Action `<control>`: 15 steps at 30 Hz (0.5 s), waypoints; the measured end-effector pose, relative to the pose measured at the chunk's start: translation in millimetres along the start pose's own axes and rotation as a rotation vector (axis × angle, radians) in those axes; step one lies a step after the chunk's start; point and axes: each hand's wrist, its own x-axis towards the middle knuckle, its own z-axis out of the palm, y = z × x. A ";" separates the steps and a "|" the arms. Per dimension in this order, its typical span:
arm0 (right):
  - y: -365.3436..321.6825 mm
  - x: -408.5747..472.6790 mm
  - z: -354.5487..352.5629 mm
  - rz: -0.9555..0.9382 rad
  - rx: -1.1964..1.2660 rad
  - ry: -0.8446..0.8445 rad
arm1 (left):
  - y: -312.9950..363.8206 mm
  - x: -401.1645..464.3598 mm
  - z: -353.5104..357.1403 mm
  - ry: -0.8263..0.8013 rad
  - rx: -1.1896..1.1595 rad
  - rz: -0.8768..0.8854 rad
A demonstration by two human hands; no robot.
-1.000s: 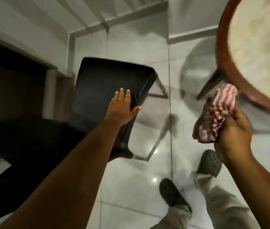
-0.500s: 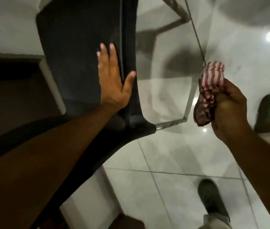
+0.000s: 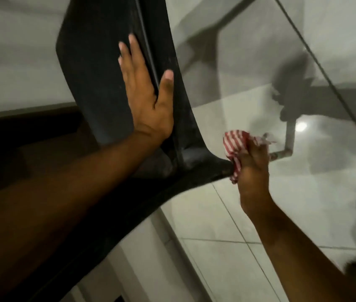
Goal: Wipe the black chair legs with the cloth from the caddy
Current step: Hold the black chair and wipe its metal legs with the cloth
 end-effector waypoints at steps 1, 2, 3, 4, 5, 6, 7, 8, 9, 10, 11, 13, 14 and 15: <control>4.5 5.7 -2.1 -0.026 -0.008 0.012 | 3.3 -1.4 1.1 -0.011 -0.004 -0.025; 8.9 9.7 -3.0 -0.040 -0.040 0.030 | 6.5 -3.1 1.2 -0.010 -0.011 -0.057; 14.1 14.5 -3.1 -0.039 -0.082 0.056 | 9.1 -2.7 0.6 -0.006 -0.024 -0.090; 18.9 17.7 -4.2 -0.026 -0.115 0.085 | 10.2 -2.4 0.3 0.000 -0.027 -0.119; 24.3 21.4 -4.6 -0.027 -0.124 0.115 | 10.1 -1.0 0.1 0.006 -0.025 -0.130; 28.6 25.6 -5.4 -0.029 -0.107 0.127 | 9.5 -0.4 0.4 0.009 -0.022 -0.136; 31.2 29.2 -6.5 -0.029 -0.102 0.143 | 8.6 -0.4 0.8 0.013 -0.027 -0.141; 32.3 33.0 -6.8 -0.029 -0.106 0.152 | 7.6 0.2 0.5 0.017 -0.033 -0.144; 31.2 35.7 -5.0 -0.019 -0.082 0.161 | 8.5 2.0 -0.7 0.021 -0.033 -0.142; 28.6 37.7 -4.1 0.007 -0.008 0.164 | 8.2 3.4 -0.3 0.024 -0.019 -0.141; 27.6 39.9 -2.3 0.048 0.086 0.160 | 5.1 5.3 -0.2 0.027 0.001 -0.138; 25.0 43.5 -1.3 0.054 0.140 0.172 | -2.6 2.1 4.1 0.040 -0.014 -0.110; 23.8 48.8 -0.9 0.075 0.133 0.166 | -9.8 0.9 3.2 0.060 -0.022 -0.088; 26.3 61.2 -8.5 0.101 0.171 0.206 | -18.8 -2.1 6.6 0.074 -0.057 -0.084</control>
